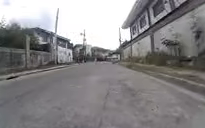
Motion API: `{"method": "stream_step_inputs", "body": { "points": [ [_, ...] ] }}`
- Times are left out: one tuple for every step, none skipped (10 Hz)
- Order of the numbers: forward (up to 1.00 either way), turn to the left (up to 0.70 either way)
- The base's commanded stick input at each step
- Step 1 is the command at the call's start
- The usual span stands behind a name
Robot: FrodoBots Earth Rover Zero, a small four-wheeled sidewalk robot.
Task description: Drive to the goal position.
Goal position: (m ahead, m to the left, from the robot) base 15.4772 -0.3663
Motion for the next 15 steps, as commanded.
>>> {"method": "stream_step_inputs", "body": {
  "points": [
    [1.00,0.06],
    [1.00,0.06],
    [1.00,0.06],
    [1.00,0.06],
    [1.00,0.06],
    [1.00,0.06],
    [1.00,0.06],
    [1.00,0.06],
    [1.00,0.06],
    [1.00,0.06],
    [1.00,0.06],
    [1.00,0.06],
    [1.00,0.06],
    [1.00,0.06],
    [1.00,0.06]
  ]
}}
